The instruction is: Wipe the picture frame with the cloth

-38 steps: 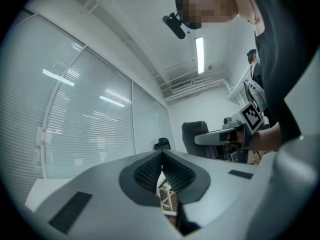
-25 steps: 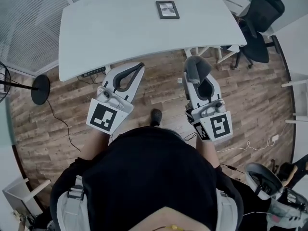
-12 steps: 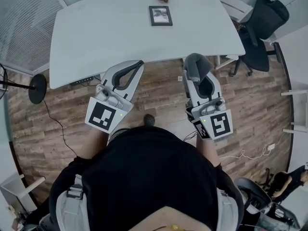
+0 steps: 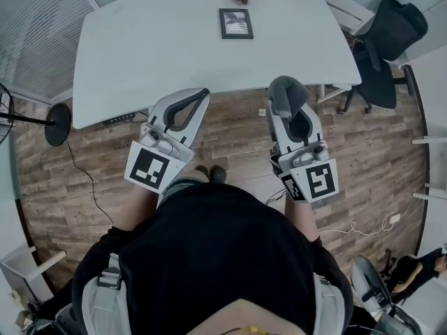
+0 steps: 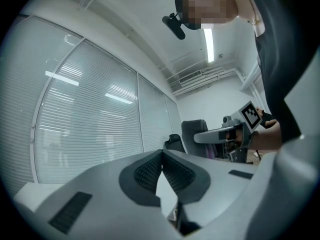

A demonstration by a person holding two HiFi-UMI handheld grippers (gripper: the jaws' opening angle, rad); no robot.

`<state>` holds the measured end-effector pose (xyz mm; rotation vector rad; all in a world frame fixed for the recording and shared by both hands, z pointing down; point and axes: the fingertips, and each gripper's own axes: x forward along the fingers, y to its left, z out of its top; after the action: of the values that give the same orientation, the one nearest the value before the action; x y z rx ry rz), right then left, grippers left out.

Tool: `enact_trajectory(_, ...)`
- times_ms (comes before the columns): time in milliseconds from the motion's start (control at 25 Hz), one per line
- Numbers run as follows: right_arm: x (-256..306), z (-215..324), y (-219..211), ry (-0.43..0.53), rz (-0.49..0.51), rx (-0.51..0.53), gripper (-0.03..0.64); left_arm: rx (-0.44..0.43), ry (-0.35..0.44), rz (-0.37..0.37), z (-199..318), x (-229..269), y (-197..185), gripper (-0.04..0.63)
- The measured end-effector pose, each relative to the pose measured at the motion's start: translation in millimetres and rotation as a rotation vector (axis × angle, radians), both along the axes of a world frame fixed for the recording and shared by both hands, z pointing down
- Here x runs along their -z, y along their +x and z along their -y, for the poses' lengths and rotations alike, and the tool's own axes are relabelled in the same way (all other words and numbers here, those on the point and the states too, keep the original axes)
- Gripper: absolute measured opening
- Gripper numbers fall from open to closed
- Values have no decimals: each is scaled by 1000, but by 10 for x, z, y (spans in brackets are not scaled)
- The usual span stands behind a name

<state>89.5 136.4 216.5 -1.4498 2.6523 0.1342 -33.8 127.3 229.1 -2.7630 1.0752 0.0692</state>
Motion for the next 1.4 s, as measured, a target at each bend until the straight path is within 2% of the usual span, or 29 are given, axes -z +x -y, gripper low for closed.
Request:
enact_trajectory(120, 51, 18, -58, 8, 29, 15, 109, 2, -2, -4, 23, 7, -21, 13)
enact_trajectory(400, 57, 34, -86, 7, 32, 13, 108, -2, 8, -2, 49, 49, -37, 12)
enact_trajectory(640, -14, 25, -13, -1, -12, -4, 109, -4, 1, -4, 38, 25, 6, 12)
enact_trajectory(800, 42, 11, 29, 8, 12, 9, 109, -3, 10, -2, 30, 47, 66, 12)
enact_trajectory(920, -37, 19, 110, -6, -20, 2, 109, 14, 11, 0, 13, 33, 82, 12)
enact_trajectory(1160, -85, 33, 77, -19, -6, 35, 109, 43, -29, -3, -45, -52, 19, 12)
enact_trajectory(1400, -90, 138, -27, -13, -2, 52, 109, 58, -17, -4, 50, -32, -69, 12)
